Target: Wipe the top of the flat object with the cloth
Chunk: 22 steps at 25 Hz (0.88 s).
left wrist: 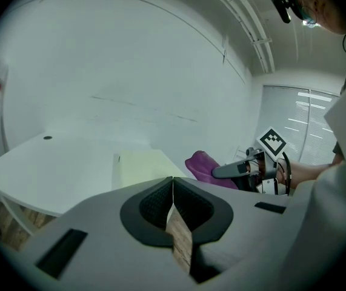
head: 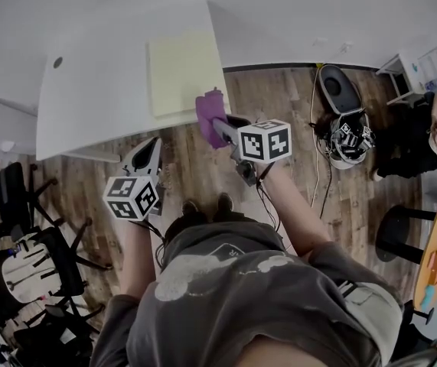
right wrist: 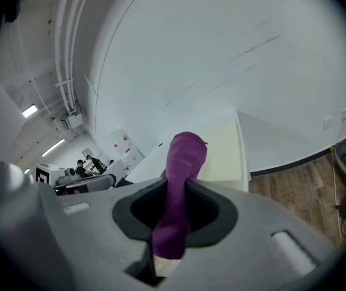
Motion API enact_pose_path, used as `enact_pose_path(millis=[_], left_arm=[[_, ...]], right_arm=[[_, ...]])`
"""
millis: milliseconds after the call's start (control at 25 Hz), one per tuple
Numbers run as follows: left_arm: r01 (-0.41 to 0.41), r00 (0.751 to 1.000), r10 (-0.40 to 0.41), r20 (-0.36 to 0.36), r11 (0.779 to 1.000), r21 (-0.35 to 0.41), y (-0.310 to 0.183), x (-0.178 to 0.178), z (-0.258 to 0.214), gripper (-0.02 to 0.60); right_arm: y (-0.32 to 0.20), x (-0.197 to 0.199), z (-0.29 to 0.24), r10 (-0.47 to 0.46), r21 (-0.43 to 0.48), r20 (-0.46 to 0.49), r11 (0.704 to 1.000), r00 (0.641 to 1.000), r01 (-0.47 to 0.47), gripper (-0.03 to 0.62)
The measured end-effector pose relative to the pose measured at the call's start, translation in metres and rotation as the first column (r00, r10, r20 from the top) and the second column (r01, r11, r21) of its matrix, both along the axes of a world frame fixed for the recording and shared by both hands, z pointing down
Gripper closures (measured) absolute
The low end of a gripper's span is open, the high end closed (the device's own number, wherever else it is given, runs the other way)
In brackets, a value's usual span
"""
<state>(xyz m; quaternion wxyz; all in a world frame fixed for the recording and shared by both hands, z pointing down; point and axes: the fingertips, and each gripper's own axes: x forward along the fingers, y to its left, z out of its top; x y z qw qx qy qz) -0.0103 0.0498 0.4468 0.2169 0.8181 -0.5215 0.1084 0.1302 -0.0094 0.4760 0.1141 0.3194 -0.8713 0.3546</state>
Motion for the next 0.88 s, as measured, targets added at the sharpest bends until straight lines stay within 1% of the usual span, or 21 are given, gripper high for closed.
enact_pose_path(millis=[240, 360, 480, 640, 720, 880], left_arm=[[-0.045, 0.999, 0.045, -0.019, 0.999, -0.005, -0.013, 0.003, 0.005, 0.581], [-0.073, 0.997, 0.073, -0.032, 0.997, 0.0, -0.008, 0.006, 0.006, 0.581], [-0.096, 0.995, 0.096, -0.037, 0.995, -0.004, 0.01, 0.003, 0.006, 0.581], [-0.106, 0.993, 0.106, -0.048, 0.994, -0.012, 0.039, -0.011, 0.007, 0.581], [-0.111, 0.992, 0.11, -0.054, 0.994, -0.015, 0.053, -0.018, 0.008, 0.581], [-0.128, 0.99, 0.127, -0.058, 0.992, -0.005, 0.081, -0.028, 0.005, 0.581]], right_arm=[[-0.002, 0.005, 0.005, 0.045, -0.005, -0.025, 0.999, 0.999, -0.045, 0.519], [0.007, 0.004, 0.009, 0.062, -0.015, -0.029, 0.998, 0.998, -0.062, 0.519], [0.023, 0.0, 0.007, 0.084, -0.021, -0.018, 0.996, 0.996, -0.084, 0.519], [0.05, -0.007, 0.006, 0.11, -0.024, -0.027, 0.994, 0.994, -0.11, 0.519], [0.065, -0.013, 0.003, 0.117, -0.025, -0.015, 0.993, 0.993, -0.117, 0.519], [0.097, -0.023, -0.001, 0.129, -0.014, -0.017, 0.991, 0.991, -0.129, 0.519]])
